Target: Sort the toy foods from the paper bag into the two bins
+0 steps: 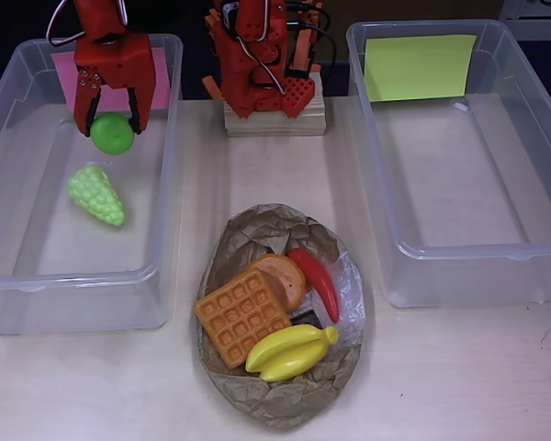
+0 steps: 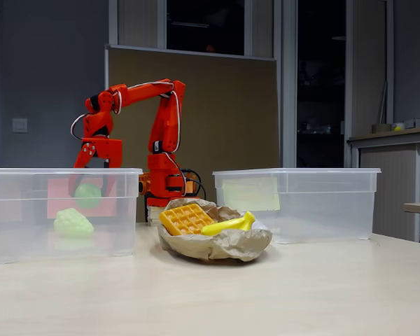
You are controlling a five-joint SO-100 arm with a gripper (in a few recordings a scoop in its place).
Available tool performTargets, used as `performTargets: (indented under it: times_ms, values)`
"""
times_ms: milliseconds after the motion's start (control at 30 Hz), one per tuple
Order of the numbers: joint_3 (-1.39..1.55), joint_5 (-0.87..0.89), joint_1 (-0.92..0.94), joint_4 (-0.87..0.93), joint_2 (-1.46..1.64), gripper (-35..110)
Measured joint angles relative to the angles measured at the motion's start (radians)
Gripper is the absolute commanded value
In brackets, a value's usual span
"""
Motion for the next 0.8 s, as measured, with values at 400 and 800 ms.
performTargets:
  times_ms: [400, 800]
  values:
    - [0.006, -0.043, 0.005, -0.006, -0.034, 40]
    - [0.005, -0.066, 0.002, -0.018, -0.026, 39]
